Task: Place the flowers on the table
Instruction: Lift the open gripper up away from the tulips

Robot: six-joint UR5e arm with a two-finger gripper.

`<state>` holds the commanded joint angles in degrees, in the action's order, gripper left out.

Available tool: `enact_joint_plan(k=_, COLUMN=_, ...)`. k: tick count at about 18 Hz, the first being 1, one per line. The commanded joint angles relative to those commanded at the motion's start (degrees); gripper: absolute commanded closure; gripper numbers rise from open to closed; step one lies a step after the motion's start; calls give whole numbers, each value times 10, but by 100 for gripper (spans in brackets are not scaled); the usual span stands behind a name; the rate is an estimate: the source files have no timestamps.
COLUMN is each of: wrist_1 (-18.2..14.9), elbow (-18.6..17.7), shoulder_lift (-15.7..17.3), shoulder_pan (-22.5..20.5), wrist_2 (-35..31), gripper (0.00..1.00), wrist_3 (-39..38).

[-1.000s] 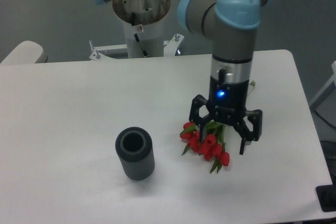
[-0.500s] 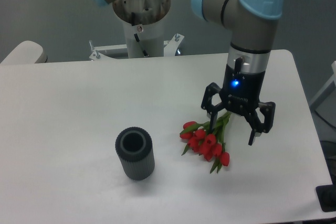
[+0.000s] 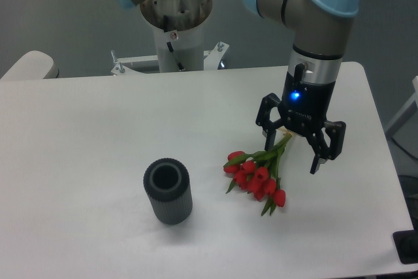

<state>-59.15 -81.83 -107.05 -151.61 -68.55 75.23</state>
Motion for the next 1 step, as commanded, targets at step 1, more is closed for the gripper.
enact_joint_plan(k=1, wrist_1=-1, elbow=0, shoulder_lift=0, shoulder_pan=1, wrist_2=0, gripper=0, wrist_3=0)
